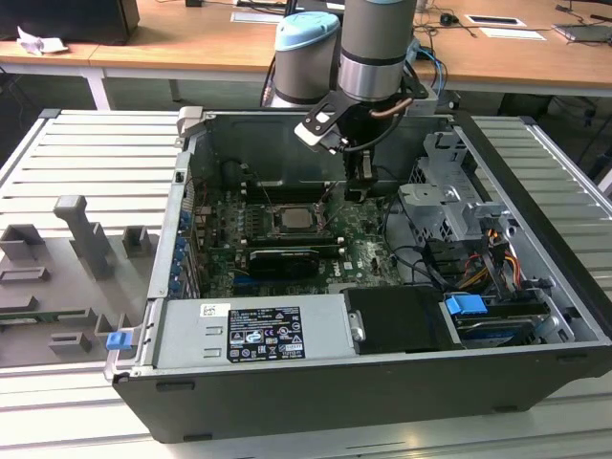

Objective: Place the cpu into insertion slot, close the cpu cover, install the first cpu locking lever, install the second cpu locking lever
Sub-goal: 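Close the cpu cover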

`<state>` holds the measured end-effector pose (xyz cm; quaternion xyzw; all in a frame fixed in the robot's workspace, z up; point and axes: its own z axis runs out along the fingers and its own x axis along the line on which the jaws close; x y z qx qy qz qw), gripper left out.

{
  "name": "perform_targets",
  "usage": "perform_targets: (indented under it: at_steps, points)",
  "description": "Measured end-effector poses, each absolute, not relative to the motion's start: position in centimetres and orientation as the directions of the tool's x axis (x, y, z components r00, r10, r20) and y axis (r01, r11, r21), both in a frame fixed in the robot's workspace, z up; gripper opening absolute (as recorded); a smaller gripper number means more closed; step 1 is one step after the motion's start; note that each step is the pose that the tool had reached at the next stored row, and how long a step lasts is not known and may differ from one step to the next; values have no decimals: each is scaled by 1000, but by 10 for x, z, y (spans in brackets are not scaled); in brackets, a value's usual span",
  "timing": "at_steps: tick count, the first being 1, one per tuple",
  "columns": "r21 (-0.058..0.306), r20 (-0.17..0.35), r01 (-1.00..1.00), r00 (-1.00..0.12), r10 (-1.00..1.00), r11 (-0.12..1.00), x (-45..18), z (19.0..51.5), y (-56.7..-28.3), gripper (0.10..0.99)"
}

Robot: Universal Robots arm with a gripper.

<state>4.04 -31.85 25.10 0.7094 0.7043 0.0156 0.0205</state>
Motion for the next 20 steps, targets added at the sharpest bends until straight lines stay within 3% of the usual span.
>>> perform_targets:
  at_steps: [20]
  points:
    - [51, -7, 999, 7, 1000, -7, 32, 251, -318, 106]
